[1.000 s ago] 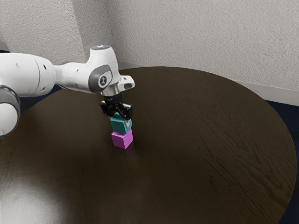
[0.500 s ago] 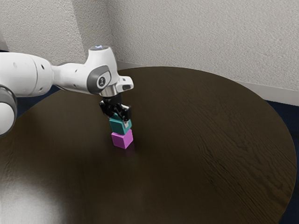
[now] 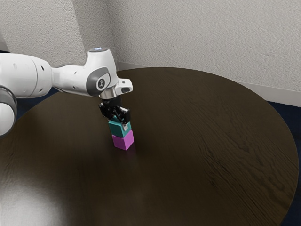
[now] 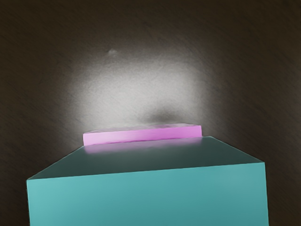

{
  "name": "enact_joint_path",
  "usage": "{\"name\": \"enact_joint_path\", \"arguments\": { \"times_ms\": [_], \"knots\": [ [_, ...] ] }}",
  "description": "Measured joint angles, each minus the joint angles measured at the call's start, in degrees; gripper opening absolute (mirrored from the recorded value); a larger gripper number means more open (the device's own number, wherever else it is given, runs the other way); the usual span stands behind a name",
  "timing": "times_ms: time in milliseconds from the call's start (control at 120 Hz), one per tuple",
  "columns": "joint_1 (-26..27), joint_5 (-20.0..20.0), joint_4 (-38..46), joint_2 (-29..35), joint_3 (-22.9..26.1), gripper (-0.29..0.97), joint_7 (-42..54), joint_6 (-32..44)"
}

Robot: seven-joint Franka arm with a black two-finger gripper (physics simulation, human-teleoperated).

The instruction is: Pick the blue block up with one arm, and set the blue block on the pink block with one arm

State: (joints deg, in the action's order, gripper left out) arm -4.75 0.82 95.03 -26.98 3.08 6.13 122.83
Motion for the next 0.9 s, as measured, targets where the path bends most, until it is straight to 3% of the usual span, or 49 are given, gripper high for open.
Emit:
{"name": "enact_joint_path", "arguments": {
  "times_ms": [900],
  "knots": [
    [-0.4, 0.6, -0.7, -0.7, 0.0, 0.37, 1.3, 0.2]
  ]
}}
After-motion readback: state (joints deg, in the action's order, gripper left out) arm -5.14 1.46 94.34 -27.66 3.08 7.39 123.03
